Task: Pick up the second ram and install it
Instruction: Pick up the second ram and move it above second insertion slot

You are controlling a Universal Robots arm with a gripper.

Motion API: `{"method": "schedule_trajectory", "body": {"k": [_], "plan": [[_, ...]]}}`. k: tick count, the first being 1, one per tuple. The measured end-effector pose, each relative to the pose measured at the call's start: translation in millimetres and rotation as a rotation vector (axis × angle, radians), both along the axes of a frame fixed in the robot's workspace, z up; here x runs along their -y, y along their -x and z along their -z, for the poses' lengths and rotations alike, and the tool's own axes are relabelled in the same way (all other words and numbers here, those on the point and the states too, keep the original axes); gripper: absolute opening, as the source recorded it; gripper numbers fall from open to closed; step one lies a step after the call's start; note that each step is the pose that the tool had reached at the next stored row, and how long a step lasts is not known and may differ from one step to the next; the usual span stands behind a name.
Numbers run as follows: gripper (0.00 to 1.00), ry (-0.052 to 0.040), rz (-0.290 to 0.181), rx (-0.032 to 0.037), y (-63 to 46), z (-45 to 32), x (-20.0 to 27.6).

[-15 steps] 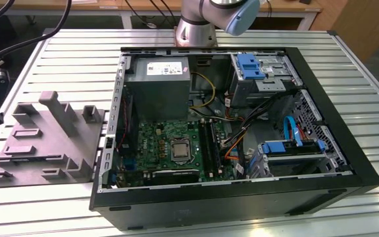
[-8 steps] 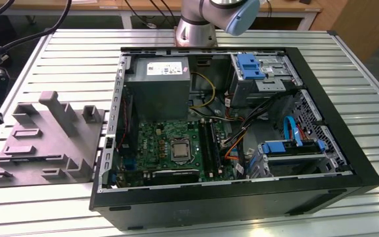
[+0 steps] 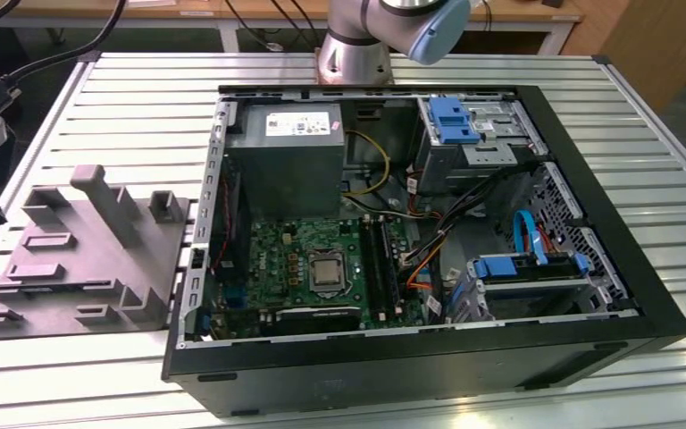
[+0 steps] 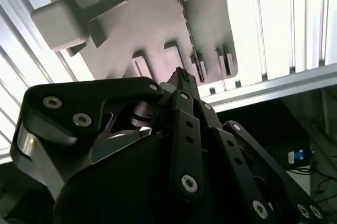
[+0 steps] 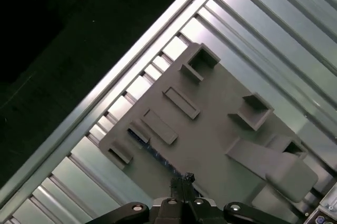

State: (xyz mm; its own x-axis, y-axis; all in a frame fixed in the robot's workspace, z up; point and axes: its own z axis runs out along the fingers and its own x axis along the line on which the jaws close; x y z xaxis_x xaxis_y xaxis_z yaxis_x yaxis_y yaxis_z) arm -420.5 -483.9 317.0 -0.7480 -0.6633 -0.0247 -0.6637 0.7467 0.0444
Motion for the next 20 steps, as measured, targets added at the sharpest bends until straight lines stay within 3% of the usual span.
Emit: {"method": "schedule_trajectory", "body": {"k": [20], "plan": [[0.10,0.0001,-0.364,-0.0001,0.0,2.7,0.0]]}}
